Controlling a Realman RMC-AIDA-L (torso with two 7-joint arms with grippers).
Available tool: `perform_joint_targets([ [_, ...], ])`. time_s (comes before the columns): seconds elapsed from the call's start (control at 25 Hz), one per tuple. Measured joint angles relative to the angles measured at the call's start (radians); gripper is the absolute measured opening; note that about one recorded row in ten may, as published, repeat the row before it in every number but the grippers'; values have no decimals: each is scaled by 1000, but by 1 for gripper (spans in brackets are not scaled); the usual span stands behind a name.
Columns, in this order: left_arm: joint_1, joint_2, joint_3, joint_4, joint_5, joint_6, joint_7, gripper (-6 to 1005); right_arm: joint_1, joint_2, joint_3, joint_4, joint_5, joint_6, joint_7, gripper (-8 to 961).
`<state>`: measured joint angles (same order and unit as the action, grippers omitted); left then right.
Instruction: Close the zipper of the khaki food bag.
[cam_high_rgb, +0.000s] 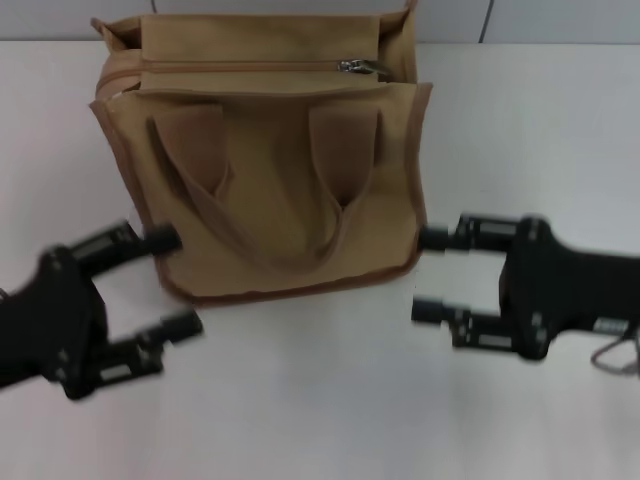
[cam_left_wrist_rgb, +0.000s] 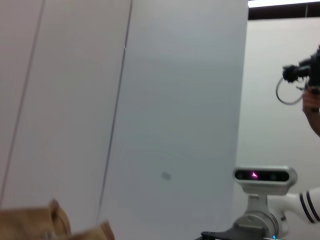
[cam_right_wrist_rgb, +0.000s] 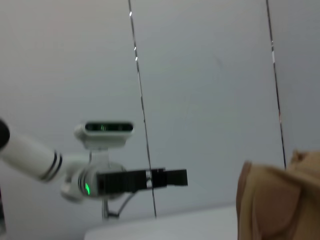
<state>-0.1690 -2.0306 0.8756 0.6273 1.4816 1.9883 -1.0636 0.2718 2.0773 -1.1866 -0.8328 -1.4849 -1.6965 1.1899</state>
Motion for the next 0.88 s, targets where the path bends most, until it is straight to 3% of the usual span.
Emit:
perform_joint_targets([
  [0.24,-21,-16,3,-41,204,-100,82,778,28,4,-4,177,-54,56,-140,652],
  [0.44,-42,-23,5,-92,223,-113,152,779,46,2,1,264,-55,61,-219,652],
  [0.88,-62,-34,16,-110,231,-144,171,778,84,4,-8,317,-57,108,-237,652],
])
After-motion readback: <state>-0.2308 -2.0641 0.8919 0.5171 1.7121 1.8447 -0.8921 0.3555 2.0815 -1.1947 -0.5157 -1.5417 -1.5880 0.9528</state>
